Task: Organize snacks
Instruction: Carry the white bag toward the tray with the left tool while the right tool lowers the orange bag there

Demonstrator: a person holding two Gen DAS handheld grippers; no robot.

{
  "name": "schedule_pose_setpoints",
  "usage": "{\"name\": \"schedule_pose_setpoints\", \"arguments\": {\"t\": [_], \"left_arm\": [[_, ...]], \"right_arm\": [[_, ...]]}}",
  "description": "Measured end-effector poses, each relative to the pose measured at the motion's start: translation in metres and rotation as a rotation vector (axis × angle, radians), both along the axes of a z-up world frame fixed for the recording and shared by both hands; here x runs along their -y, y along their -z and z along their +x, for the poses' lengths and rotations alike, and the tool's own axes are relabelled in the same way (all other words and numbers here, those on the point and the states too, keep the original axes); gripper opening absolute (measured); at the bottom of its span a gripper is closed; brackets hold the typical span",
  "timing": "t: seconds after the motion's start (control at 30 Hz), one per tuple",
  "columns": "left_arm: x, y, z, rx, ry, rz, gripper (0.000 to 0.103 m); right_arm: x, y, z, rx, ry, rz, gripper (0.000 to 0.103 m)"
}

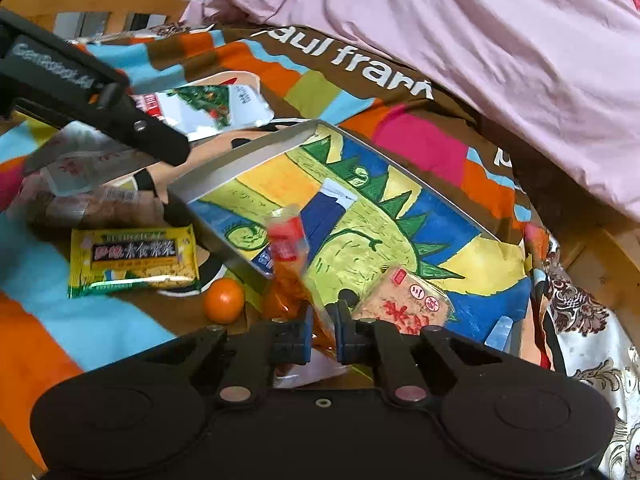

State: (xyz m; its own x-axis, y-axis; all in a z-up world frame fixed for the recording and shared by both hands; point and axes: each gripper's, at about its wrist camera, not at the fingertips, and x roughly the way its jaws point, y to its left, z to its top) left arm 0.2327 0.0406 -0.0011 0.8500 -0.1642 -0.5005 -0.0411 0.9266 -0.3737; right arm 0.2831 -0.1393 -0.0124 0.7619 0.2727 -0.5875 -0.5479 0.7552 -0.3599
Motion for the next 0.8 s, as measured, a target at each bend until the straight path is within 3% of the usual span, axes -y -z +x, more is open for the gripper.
{"name": "schedule_pose_setpoints", "arguments": {"t": [0.1,0.23,0.3,0.47,0.53,0.63,0.8], "left_arm": [[-0.001,-0.003,0.013,0.026,-0.009,-0.005,0.053],[-0.002,0.001,0.025,0.033,-0.011,-0.037,0.053],[0.000,0.005,0.029,0.031,-0.005,-0.023,0.053],[0.000,0.016,0.041,0.018,0.007,-0.040,0.053],[0.000,0.017,0.045,0.021,0.010,-0.052,0.053],[0.000,0.018,0.051,0.030,0.011,-0.061,0.053],[-0.001,0.021,0.054,0.031,0.015,-0.079,0.053]], "right_arm": [[0.002,0.006,0.003,-0.041,-0.012,0.005,0.012],[0.001,0.010,0.007,-0.084,-0.035,0.044,0.033],[-0.001,0.011,0.008,-0.101,-0.045,0.064,0.038],[-0.014,0.021,0.013,-0.075,-0.080,0.013,0.046],[-0.024,0.030,0.009,-0.035,-0.113,-0.044,0.056],[-0.031,0.040,0.005,0.032,-0.132,-0.094,0.056],[-0.033,0.047,-0.005,0.111,-0.136,-0.160,0.042]]}}
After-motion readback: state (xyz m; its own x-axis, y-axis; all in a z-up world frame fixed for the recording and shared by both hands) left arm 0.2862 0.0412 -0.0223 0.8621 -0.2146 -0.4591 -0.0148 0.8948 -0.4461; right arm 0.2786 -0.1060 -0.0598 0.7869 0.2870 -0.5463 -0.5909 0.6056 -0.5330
